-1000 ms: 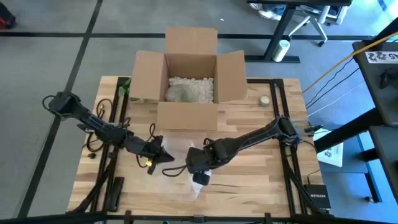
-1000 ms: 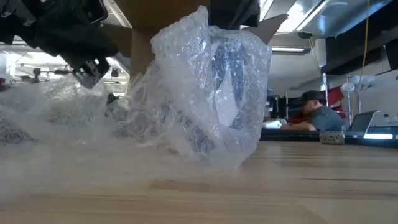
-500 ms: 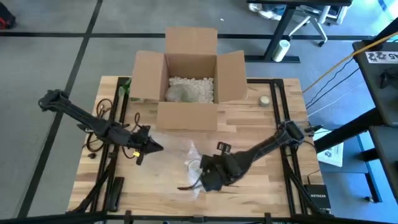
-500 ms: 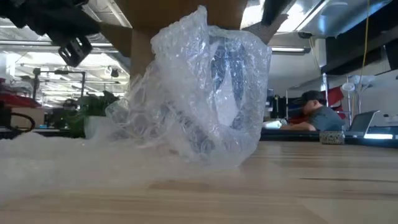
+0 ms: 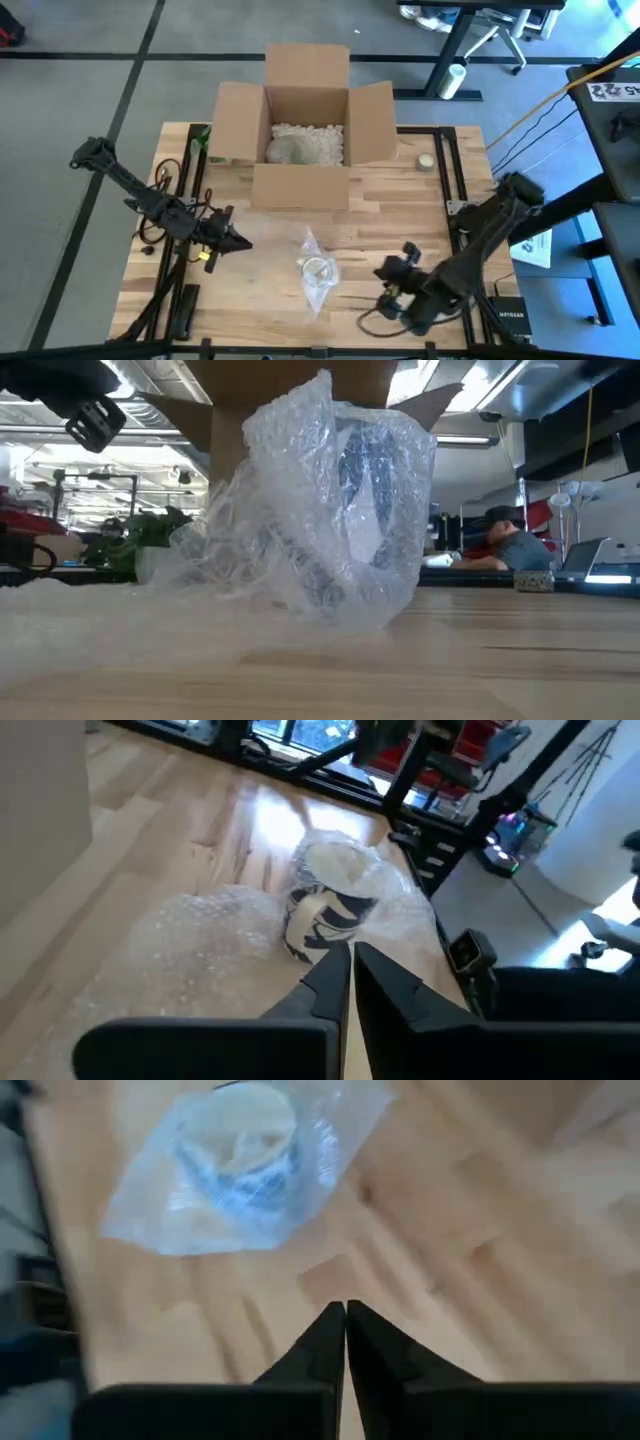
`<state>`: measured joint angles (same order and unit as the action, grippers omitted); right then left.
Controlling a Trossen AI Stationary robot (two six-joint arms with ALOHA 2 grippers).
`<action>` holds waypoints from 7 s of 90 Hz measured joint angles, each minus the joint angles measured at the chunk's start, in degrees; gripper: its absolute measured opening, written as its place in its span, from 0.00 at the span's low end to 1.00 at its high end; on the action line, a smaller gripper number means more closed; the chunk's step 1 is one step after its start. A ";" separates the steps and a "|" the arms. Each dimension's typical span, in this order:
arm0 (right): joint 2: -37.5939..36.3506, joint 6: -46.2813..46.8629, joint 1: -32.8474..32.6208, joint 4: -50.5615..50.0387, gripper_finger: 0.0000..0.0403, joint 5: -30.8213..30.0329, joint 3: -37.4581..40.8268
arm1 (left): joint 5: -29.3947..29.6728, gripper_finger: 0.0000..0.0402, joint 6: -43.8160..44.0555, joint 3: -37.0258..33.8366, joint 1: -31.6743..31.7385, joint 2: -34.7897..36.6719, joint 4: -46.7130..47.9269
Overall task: Wrap mug
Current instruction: Wrap the blue mug with the bubble wrap
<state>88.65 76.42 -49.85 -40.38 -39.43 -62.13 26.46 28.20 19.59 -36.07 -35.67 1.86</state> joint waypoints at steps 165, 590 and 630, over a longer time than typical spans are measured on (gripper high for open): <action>-5.45 -16.93 4.53 47.96 0.00 -1.08 23.70 | -7.46 0.00 37.32 -3.23 0.97 -28.56 10.62; 40.01 -78.35 32.66 -7.61 0.16 31.13 -57.86 | -9.52 0.00 3.52 -0.90 6.90 -35.59 -37.95; 39.95 -77.67 32.68 -8.28 0.21 28.48 -57.94 | 5.93 0.00 21.33 -0.90 2.42 -10.42 11.30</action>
<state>128.60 -1.26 -17.17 -48.65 -10.95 -120.07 32.38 49.53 18.70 -33.65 -46.09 13.16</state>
